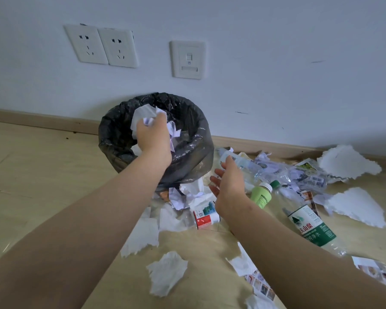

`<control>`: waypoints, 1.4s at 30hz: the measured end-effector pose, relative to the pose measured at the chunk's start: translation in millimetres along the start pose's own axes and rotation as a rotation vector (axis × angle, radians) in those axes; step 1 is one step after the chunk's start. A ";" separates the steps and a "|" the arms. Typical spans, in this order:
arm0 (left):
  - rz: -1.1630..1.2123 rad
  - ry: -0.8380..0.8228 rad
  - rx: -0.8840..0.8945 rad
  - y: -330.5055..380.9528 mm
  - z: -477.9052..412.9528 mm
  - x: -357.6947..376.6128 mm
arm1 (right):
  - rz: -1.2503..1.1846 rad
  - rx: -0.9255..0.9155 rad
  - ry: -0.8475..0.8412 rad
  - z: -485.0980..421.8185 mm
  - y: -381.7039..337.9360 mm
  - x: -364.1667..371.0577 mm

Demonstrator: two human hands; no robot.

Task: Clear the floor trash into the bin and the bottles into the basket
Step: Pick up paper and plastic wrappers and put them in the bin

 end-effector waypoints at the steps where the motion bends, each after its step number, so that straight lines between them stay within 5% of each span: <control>1: 0.063 0.039 -0.041 3.1 -7.8 -1.6 | -0.009 0.006 0.009 -0.1 1.4 -1.0; 6: 0.251 0.005 -0.370 0.7 -26.8 -6.5 | -0.007 0.018 0.030 -0.2 9.3 -5.7; 13: 0.420 -0.224 -0.415 7.7 -40.0 -12.9 | 0.035 0.028 0.031 -2.4 11.2 -8.9; 17: -0.104 -0.203 -0.208 15.0 -40.6 -10.5 | 0.082 0.007 0.033 -3.1 12.6 -10.6; 23: -0.881 -0.327 0.387 10.2 -31.1 -17.4 | 0.137 0.013 0.026 -5.5 19.8 -10.5; 30: -0.818 -0.242 0.846 13.5 -14.9 -62.1 | 0.224 0.017 0.016 -9.5 37.8 -9.4; 34: -0.720 -0.128 0.902 -7.2 -2.3 -112.5 | 0.318 0.038 -0.009 -7.7 60.7 -4.5; 37: -0.743 -0.032 0.749 -45.0 -21.3 -149.3 | 0.433 0.021 -0.011 -5.7 83.2 -4.1; 39: -0.814 0.025 0.417 -83.2 -52.0 -177.4 | 0.505 0.029 -0.033 -1.7 100.1 -6.2; 42: -1.136 -0.141 0.073 -136.7 -78.1 -205.4 | 0.663 0.006 -0.070 3.4 124.2 -15.2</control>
Point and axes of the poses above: each hand's wrist, its own z-axis away from the middle knuckle, its own x-axis out of the palm, y = z × x, the point moved 3 cm from there along -z, towards the middle knuckle, and after that the axes turned 1 degree about z, right-handed, at the moved point
